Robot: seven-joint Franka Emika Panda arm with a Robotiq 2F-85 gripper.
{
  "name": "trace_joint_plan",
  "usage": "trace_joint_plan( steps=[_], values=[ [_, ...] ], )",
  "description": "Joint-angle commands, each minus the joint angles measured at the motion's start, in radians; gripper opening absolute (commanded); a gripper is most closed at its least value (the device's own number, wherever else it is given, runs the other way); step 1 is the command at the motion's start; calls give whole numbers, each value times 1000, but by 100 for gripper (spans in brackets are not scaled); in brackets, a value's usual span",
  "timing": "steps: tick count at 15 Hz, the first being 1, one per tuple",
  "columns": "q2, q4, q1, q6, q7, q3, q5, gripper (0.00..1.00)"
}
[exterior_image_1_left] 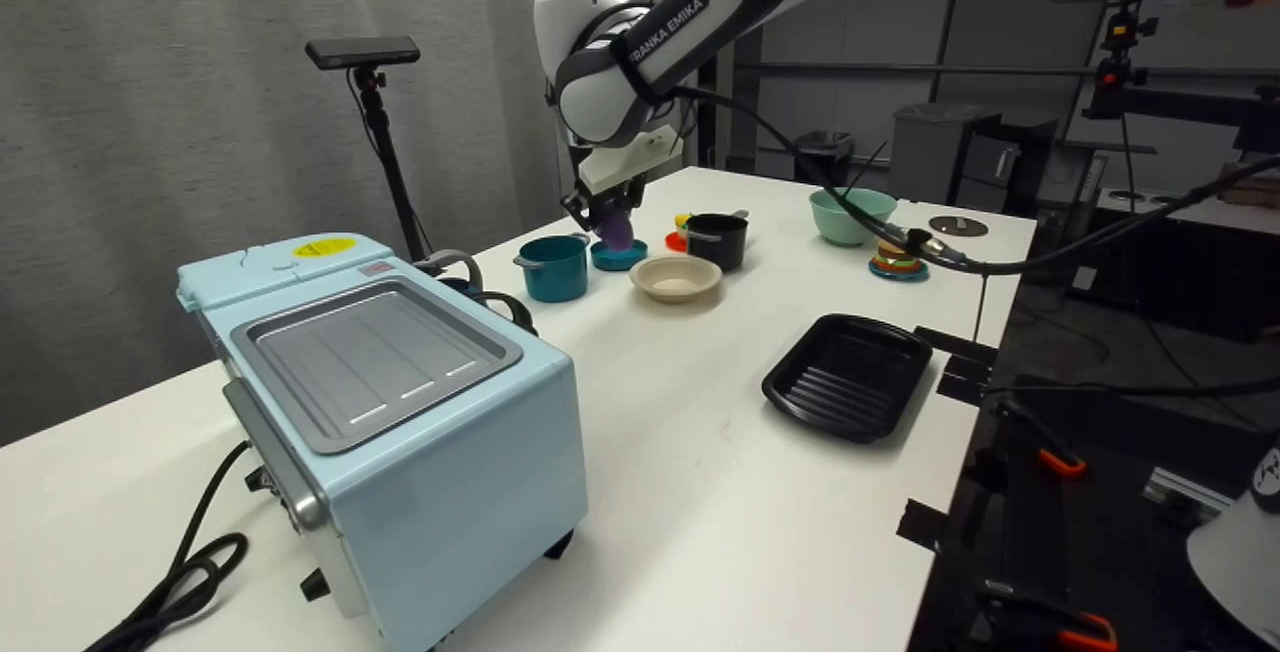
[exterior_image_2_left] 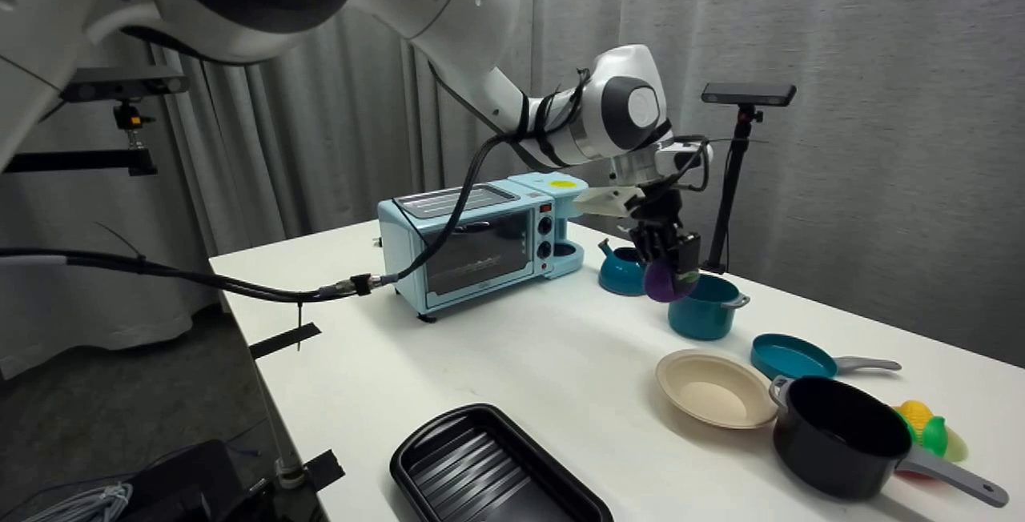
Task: Put the purple plush toy on the cream colored plate
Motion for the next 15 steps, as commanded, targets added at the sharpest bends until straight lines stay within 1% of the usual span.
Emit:
trace_joint_plan(
  steps=[1, 3, 7, 10, 15],
  values=[
    [90, 138, -29, -73, 0, -37, 8, 7],
    [109, 159, -48, -106, -6, -49, 12, 7],
    [123, 136, -62, -137, 6, -70, -2, 7],
    [140, 97, -64, -92, 17, -83, -15, 7],
    [168, 56, -59, -72, 33, -90, -10, 7]
  ],
)
